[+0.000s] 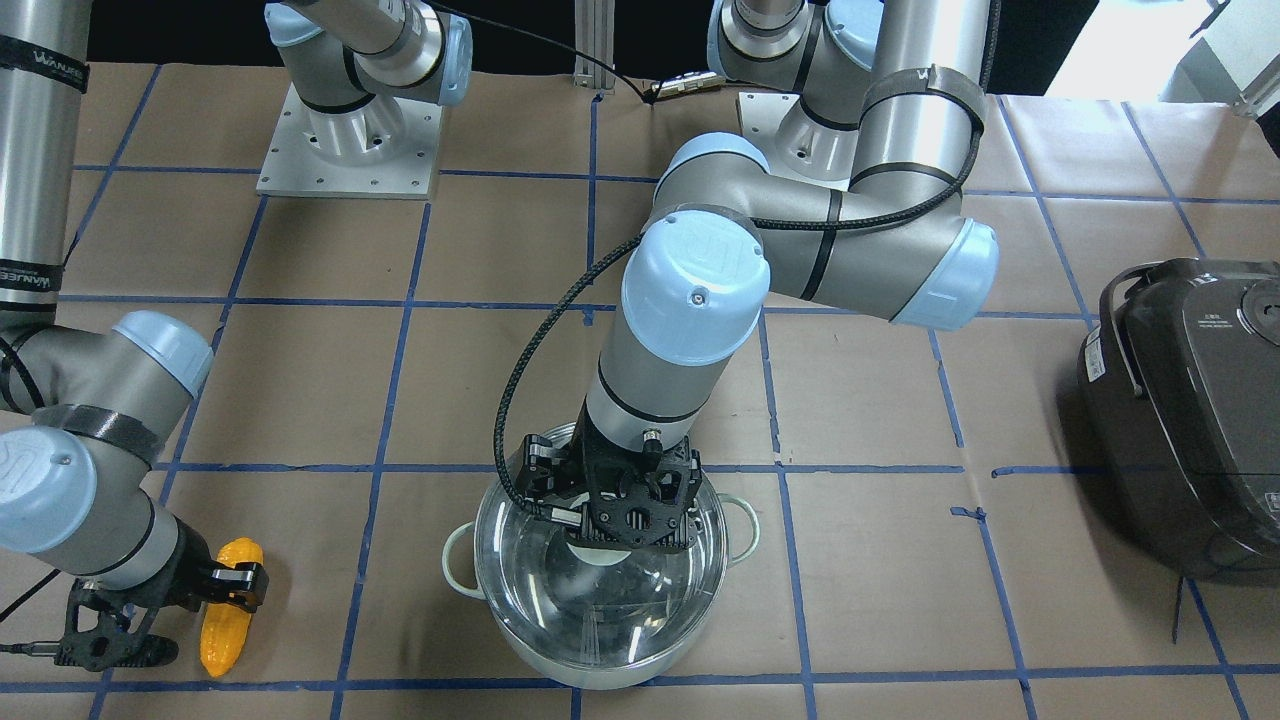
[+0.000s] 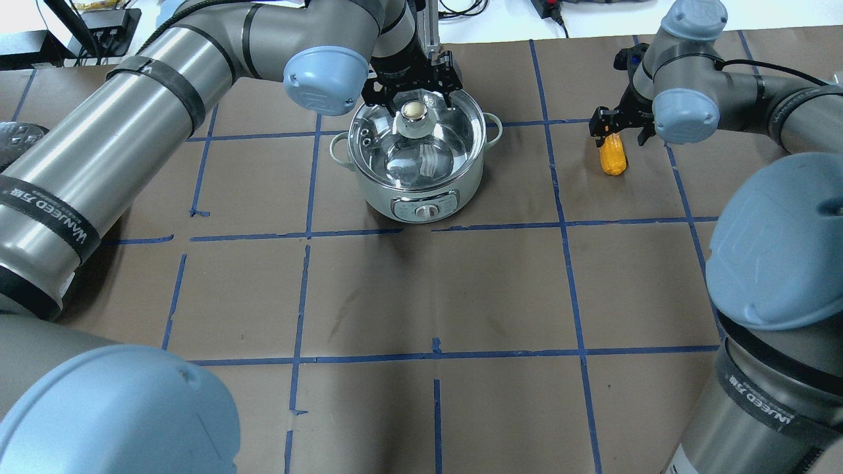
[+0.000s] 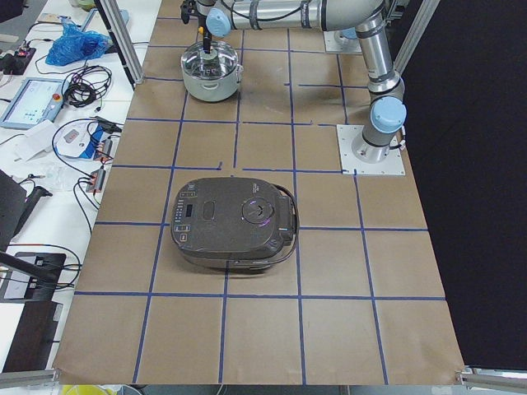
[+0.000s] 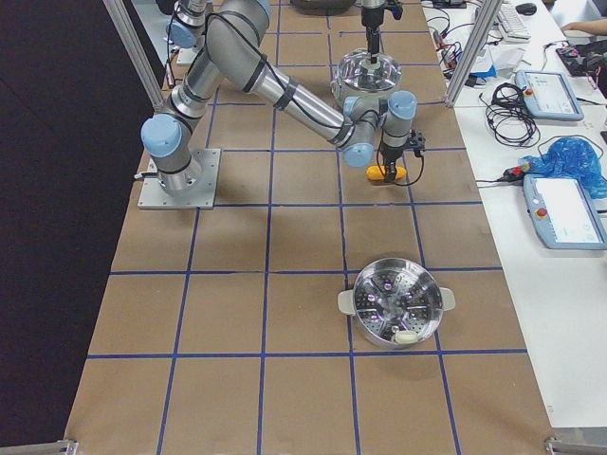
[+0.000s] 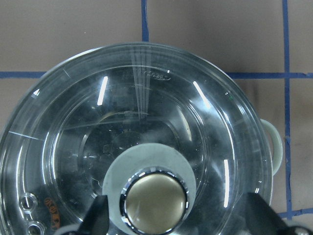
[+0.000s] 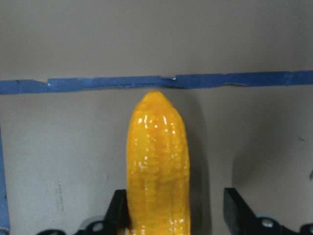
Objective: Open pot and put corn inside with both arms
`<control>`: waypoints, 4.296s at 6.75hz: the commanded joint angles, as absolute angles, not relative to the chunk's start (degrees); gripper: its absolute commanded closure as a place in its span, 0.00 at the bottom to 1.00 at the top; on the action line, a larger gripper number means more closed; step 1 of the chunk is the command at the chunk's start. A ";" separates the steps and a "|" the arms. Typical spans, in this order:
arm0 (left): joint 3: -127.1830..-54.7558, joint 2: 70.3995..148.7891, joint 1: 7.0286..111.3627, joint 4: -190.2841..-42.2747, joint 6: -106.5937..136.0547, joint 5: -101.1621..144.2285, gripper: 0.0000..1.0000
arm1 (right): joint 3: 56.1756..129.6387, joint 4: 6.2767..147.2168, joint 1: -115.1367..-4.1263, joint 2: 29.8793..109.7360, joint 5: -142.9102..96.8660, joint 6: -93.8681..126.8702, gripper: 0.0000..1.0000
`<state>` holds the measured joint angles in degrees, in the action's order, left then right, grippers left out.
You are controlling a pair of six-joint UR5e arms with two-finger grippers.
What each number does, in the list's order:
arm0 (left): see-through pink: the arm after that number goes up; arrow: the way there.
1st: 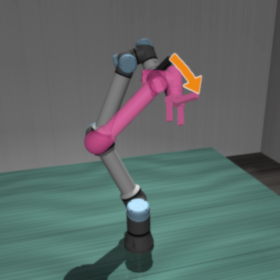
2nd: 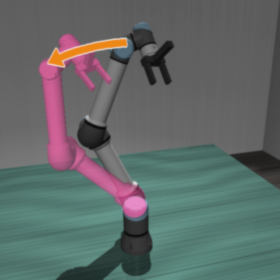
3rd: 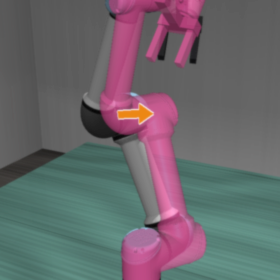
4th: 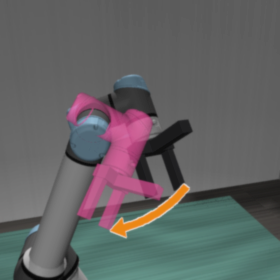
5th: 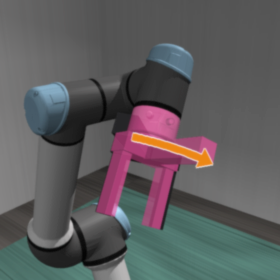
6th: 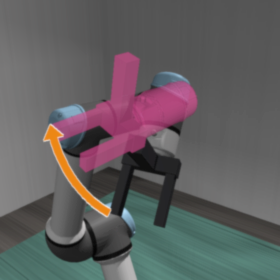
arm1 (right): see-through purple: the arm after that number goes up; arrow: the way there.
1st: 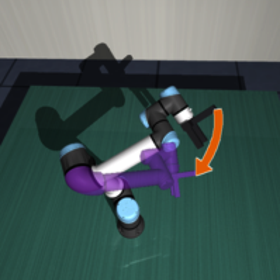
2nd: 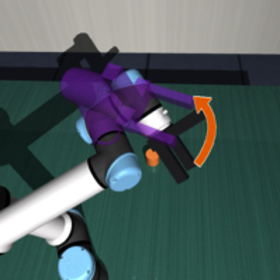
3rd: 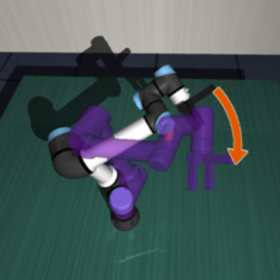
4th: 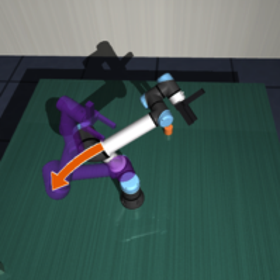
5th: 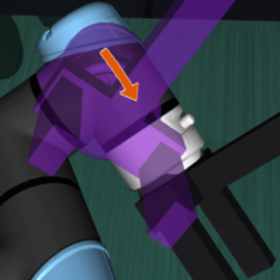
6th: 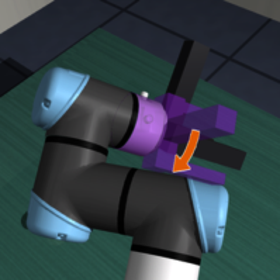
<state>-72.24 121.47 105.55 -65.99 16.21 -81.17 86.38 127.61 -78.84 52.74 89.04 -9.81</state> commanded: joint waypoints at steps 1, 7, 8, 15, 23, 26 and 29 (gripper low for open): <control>-72.33 121.55 105.47 -65.92 16.17 -81.21 0.08 | 86.40 126.40 -78.75 52.82 87.98 -9.76 0.92; -70.67 119.38 105.03 -67.22 16.35 -84.02 0.95 | 78.24 103.36 -91.88 70.31 88.15 -0.12 0.93; -69.45 117.62 104.16 -70.80 14.87 -84.11 0.95 | 78.05 103.45 -93.41 69.62 87.89 1.39 0.93; -88.17 118.30 83.14 -56.42 -15.56 -85.86 0.98 | 63.89 112.06 -109.25 48.26 87.89 21.53 0.93; -90.80 119.45 79.98 -54.29 -16.44 -88.33 0.00 | 70.31 104.52 -107.07 59.96 90.61 19.34 0.00; -89.74 106.75 80.94 -73.05 -16.08 -90.77 0.00 | 74.16 80.52 -97.59 77.98 89.92 16.80 0.23; -87.10 95.30 88.56 -89.10 -15.65 -90.44 0.00 | 84.36 82.07 -94.92 88.05 90.61 14.94 0.18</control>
<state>-87.92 99.14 84.97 -84.56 -15.88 -90.67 81.14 80.85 -95.18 84.90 90.17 15.36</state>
